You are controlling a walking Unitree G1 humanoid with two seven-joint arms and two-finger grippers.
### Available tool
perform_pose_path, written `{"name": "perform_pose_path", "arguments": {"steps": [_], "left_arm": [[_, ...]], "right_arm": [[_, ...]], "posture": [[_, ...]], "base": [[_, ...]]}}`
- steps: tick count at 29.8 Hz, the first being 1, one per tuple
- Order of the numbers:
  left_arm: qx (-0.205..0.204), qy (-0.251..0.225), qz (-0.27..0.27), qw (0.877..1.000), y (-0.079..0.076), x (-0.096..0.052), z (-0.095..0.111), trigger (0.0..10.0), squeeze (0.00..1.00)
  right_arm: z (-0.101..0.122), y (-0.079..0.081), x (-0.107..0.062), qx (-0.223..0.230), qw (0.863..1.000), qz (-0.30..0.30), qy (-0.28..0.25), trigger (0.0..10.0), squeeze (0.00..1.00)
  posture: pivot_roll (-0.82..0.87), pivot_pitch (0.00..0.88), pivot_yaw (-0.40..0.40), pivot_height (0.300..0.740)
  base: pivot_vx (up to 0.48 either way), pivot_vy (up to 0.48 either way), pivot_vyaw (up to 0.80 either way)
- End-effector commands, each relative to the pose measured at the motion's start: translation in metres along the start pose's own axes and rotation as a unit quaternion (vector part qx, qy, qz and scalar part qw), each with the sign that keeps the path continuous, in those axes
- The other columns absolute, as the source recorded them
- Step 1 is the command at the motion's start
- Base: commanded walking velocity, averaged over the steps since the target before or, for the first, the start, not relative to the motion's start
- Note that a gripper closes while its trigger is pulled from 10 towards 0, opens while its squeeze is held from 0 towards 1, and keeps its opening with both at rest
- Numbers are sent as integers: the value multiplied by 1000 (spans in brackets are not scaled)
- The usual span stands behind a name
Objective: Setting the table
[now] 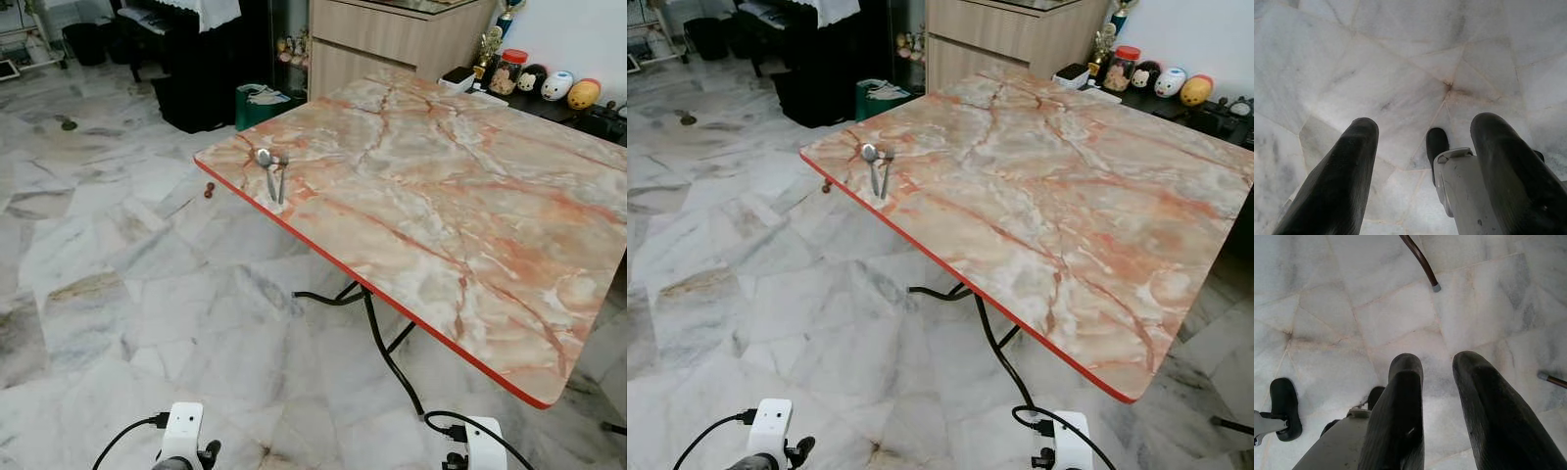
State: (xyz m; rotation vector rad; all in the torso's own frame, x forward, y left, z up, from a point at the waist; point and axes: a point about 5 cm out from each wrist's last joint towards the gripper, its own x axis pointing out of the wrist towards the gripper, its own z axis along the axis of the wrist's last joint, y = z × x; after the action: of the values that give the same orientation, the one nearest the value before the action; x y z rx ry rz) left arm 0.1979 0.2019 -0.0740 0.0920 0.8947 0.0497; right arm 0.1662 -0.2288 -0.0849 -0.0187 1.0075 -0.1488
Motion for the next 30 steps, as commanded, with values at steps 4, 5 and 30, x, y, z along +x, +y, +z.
{"name": "perform_pose_path", "arguments": {"steps": [4, 5, 30], "left_arm": [[11, 19, 2, 1000, 1, -1, -7, 10000, 0], [12, 19, 2, 1000, 1, -1, -7, 10000, 0], [17, 5, 0, 1000, -2, 0, 0, 10000, 0]], "right_arm": [[-1, -2, 0, 5, 1000, -3, -1, 10000, 0], [-1, -2, 0, 5, 1000, -3, -1, 10000, 0], [-1, -2, 0, 4, 1000, -4, 0, 10000, 0]], "posture": [[83, 0, -32, 740], [83, 0, -32, 740], [89, 0, -30, 740]], "base": [[0, 207, 0], [0, 285, 0], [0, 300, 0]]}}
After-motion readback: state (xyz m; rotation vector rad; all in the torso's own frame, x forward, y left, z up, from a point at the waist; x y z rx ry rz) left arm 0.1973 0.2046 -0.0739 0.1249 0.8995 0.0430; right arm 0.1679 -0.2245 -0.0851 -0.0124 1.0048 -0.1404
